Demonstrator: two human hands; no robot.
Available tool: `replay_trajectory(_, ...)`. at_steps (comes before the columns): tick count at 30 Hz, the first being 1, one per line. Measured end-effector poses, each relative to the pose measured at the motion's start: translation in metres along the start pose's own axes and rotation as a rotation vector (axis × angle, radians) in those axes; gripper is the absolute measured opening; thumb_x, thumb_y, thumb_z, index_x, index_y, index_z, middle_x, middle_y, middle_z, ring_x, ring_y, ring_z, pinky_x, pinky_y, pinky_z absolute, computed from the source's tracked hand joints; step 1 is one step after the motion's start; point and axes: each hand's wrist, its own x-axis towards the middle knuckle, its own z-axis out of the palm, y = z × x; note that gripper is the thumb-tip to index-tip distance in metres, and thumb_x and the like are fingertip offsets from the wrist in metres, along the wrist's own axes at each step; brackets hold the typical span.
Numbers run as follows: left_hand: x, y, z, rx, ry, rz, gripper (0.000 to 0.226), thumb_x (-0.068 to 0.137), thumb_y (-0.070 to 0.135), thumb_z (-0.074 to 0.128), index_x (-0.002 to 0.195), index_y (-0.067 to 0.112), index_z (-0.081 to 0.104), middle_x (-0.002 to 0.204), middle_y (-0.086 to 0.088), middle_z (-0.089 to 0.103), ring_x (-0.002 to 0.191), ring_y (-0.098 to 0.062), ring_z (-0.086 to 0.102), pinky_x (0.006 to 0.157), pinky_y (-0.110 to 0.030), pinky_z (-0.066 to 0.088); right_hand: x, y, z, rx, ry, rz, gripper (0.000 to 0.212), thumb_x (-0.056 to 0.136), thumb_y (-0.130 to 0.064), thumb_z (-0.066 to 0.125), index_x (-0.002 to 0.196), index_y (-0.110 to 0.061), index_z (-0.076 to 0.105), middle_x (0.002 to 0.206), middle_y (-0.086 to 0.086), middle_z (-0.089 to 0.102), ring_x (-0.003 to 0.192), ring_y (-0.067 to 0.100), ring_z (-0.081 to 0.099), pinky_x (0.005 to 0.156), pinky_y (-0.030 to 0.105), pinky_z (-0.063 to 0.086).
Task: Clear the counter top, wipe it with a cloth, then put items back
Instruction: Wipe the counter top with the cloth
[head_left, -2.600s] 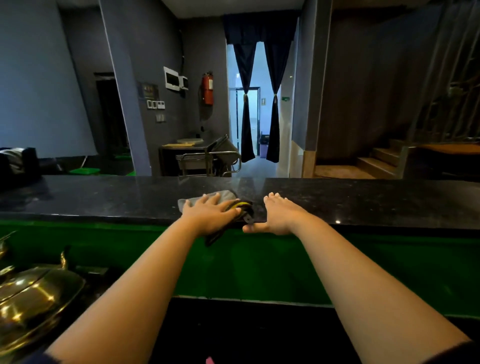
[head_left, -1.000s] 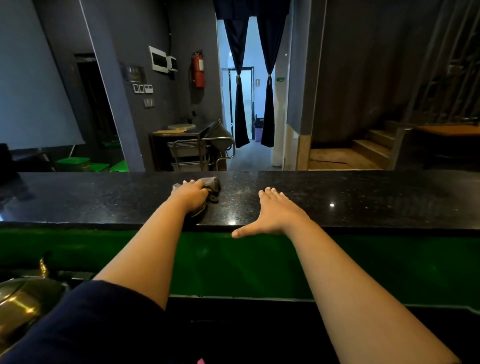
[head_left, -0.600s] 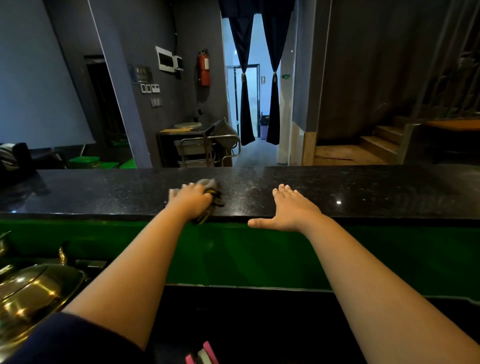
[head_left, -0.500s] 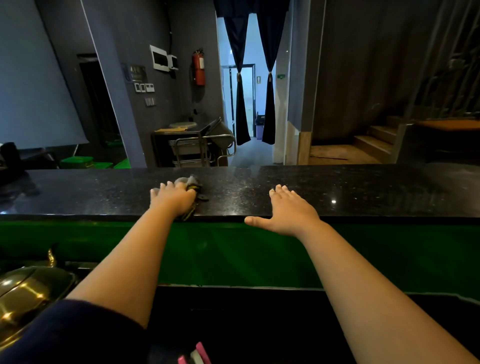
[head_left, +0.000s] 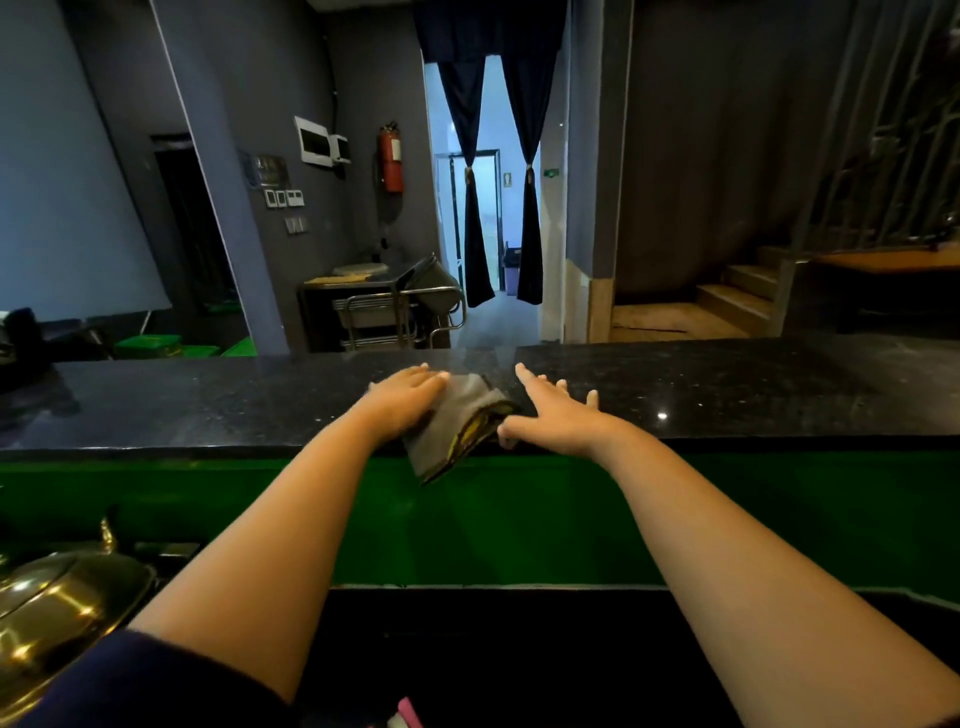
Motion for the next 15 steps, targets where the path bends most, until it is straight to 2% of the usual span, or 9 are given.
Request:
replay_trajectory(2, -0.006, -0.026, -0.011, 0.083, 0.078, -0.029, 0.047, 0.104, 0.033, 0.017, 0.148, 0.027, 0.032, 0.158, 0.003, 0.023, 0.147, -0.018, 0.014, 0.117, -0.051, -0.001, 0.009, -0.022, 0.002, -0.008, 0.102, -0.001, 0.067, 0.097, -0.042, 0.037, 0.155, -0.028, 0.005, 0.163, 0.006, -0.001, 0.149, 0.03, -0.011, 0.112, 0.062, -0.014)
replay_trajectory(5, -0.018, -0.054, -0.009, 0.165, 0.1, -0.115, 0.049, 0.103, 0.021, 0.014, 0.151, 0.021, 0.023, 0.158, -0.005, 0.023, 0.146, -0.024, 0.018, 0.119, -0.049, 0.005, 0.031, -0.067, 0.021, -0.127, 0.202, -0.076, 0.054, 0.1, -0.039, 0.025, 0.153, -0.029, 0.021, 0.163, 0.004, 0.008, 0.149, 0.03, -0.009, 0.112, 0.063, -0.016)
replay_trajectory(8, -0.017, -0.059, -0.003, 0.078, 0.143, -0.124, 0.05, 0.102, 0.022, 0.013, 0.152, 0.026, 0.019, 0.157, -0.004, 0.025, 0.143, -0.025, 0.026, 0.118, -0.047, 0.009, 0.049, -0.097, 0.048, -0.282, 0.086, -0.071, 0.055, 0.098, -0.056, 0.02, 0.151, -0.043, 0.016, 0.163, 0.002, 0.007, 0.149, 0.034, -0.006, 0.112, 0.063, -0.013)
replay_trajectory(10, -0.013, -0.061, -0.003, 0.142, 0.144, -0.098, 0.05, 0.102, 0.022, 0.015, 0.152, 0.022, 0.019, 0.157, -0.002, 0.025, 0.143, -0.022, 0.026, 0.118, -0.05, 0.01, 0.059, -0.1, 0.058, -0.376, 0.014, -0.021, 0.052, 0.097, -0.061, 0.015, 0.148, -0.052, 0.012, 0.163, -0.003, 0.003, 0.148, 0.037, -0.005, 0.112, 0.065, -0.006)
replay_trajectory(13, -0.009, -0.068, 0.0, 0.245, 0.125, -0.062, 0.049, 0.102, 0.025, 0.016, 0.15, 0.022, 0.025, 0.157, 0.0, 0.025, 0.143, -0.021, 0.026, 0.116, -0.057, 0.009, 0.064, -0.092, 0.05, -0.344, 0.013, -0.008, 0.047, 0.1, -0.055, 0.015, 0.146, -0.057, 0.011, 0.163, -0.008, 0.004, 0.149, 0.034, -0.002, 0.113, 0.064, 0.002)
replay_trajectory(15, -0.009, -0.07, 0.002, 0.254, 0.112, -0.06, 0.049, 0.102, 0.03, 0.016, 0.149, 0.027, 0.028, 0.157, 0.0, 0.025, 0.143, -0.021, 0.026, 0.116, -0.058, 0.006, 0.067, -0.071, 0.039, -0.355, 0.044, 0.006, 0.049, 0.102, -0.045, 0.027, 0.148, -0.052, 0.011, 0.163, -0.005, 0.008, 0.148, 0.034, 0.003, 0.114, 0.061, 0.007)
